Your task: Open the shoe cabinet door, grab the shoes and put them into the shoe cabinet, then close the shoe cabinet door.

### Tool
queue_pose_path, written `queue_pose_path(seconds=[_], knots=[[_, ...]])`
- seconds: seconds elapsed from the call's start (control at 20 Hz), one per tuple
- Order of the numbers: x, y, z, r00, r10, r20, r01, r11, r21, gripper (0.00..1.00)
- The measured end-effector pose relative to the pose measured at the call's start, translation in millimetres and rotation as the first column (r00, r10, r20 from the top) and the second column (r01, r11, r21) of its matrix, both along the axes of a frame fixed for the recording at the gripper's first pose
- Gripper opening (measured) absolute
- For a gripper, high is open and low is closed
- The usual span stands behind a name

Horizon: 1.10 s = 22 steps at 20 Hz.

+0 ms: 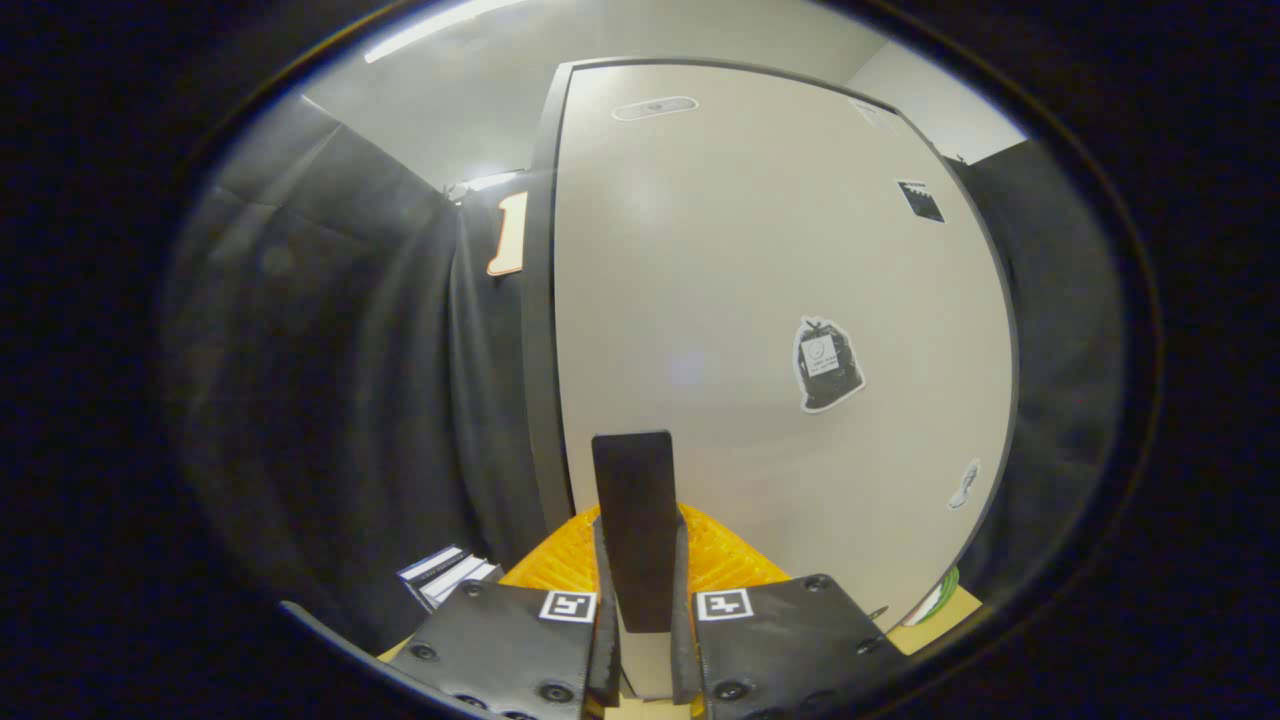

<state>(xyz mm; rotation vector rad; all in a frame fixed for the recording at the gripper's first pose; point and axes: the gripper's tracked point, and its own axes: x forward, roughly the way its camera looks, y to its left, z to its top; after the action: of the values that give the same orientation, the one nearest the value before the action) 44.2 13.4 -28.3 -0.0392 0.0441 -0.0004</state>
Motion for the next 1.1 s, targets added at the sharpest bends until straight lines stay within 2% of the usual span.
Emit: queue_pose_path(seconds=[0.15,0.45,0.7,1.1], knots=[[-2,-1,1,1.000,0.003,-0.010,-0.003,1.000,0.002,0.16],[-14,-2,4,1.000,0.026,-0.015,-0.026,1.000,0.006,0.16],[-42,-8,4,0.999,0.039,-0.014,-0.038,0.999,0.007,0.16],[-90,-28,13,0.994,0.104,-0.020,-0.104,0.995,0.006,0.16]])
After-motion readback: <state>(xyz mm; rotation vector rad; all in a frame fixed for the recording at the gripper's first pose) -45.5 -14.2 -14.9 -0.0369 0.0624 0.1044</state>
